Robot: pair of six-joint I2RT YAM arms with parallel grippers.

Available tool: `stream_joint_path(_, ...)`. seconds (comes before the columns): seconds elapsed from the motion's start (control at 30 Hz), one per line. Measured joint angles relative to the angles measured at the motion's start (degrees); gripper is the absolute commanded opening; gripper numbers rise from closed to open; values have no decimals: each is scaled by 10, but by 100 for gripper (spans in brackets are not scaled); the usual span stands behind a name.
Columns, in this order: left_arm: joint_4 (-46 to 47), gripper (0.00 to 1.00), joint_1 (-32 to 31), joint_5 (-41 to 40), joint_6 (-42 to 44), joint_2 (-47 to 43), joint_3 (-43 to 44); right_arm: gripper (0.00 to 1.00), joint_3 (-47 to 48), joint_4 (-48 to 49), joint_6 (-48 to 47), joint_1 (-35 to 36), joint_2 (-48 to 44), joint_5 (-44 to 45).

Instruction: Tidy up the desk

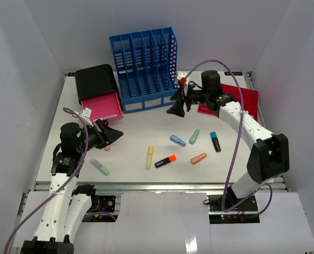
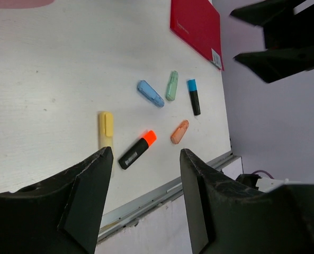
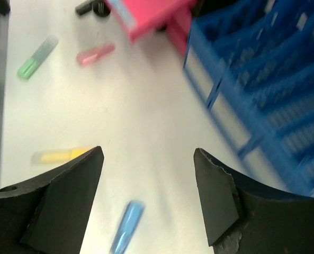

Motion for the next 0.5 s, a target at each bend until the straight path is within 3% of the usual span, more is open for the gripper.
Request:
stream_joint_path(0.13, 13, 64, -33, -6, -9, 19, 0, 76, -132, -20, 18, -53, -40, -27)
stream_joint_path(0.23, 15, 63, -93, -43, -26, 38, 0, 76, -188, -37, 23, -82, -58, -37)
stream_joint_path(0.4, -34, 69, -226, -162, -97, 58, -12, 76, -227, -44, 21, -113, -121, -51)
stream_joint_path(0.5, -106, 72, -271, -247, -156, 50, -20, 77, -228, -42, 18, -120, -148, -61)
